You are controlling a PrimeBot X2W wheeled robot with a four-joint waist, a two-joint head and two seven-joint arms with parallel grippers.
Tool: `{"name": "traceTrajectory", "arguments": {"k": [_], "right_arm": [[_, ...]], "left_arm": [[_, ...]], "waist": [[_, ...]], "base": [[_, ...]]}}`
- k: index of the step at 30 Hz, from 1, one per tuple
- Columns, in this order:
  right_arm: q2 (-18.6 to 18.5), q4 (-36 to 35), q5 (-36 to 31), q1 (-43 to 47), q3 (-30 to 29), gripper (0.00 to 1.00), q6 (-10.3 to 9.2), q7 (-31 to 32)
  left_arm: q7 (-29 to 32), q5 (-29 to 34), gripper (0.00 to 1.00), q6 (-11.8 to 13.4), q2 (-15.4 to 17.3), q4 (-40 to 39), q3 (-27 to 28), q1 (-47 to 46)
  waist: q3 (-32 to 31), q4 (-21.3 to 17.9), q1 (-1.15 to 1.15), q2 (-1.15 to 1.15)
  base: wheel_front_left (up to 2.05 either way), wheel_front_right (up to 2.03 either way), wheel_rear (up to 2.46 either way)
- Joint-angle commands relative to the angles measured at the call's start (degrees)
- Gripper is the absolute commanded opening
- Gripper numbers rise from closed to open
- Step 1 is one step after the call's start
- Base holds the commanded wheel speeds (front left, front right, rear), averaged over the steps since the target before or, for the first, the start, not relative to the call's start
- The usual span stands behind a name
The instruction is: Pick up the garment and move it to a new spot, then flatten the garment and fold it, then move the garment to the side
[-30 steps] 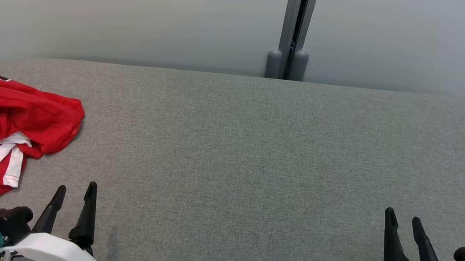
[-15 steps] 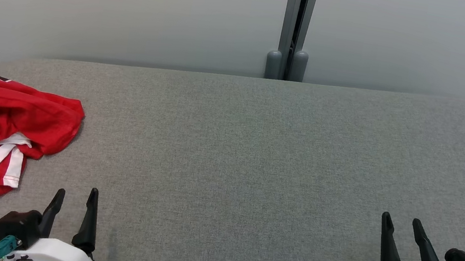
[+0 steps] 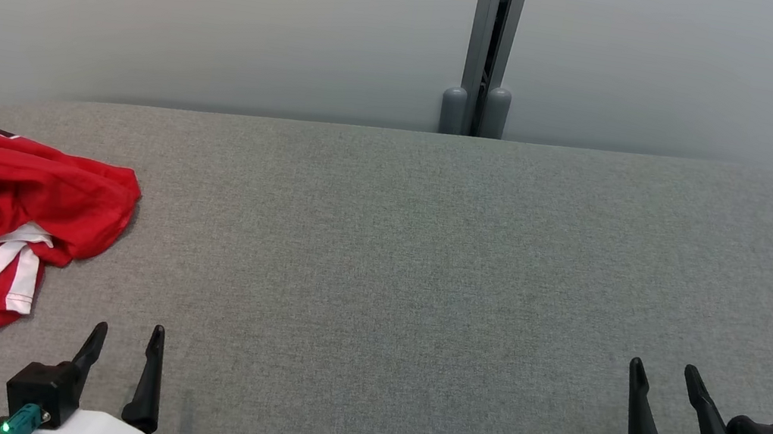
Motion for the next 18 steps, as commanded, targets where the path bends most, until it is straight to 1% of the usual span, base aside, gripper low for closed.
{"name": "traceTrajectory", "arguments": {"k": [1, 15, 18], "right_arm": [[-0.2, 0.0, -1.4, 0.0, 0.0, 1.00, 0.11, -0.6], [-0.1, 0.8, -6.7, -0.6, 0.0, 1.00, 0.12, -2.0], [-0.1, 0.9, -7.8, -0.4, 0.1, 1.00, 0.11, -2.3]], "left_arm": [[-0.5, 1.3, 1.00, 0.4, 0.4, 0.0, 0.2, 0.3], [-1.9, 6.4, 1.00, 1.1, 0.4, 0.8, 0.2, 0.2], [-2.2, 7.4, 1.00, 1.3, 0.4, 0.8, 0.1, 0.1]], "waist": [[0.0, 0.0, 0.00, 0.00], [0.2, 0.3, 0.00, 0.00], [0.4, 0.8, 0.00, 0.00]], "base": [[0.00, 0.00, 0.00], [0.00, 0.00, 0.00], [0.00, 0.00, 0.00]]}}
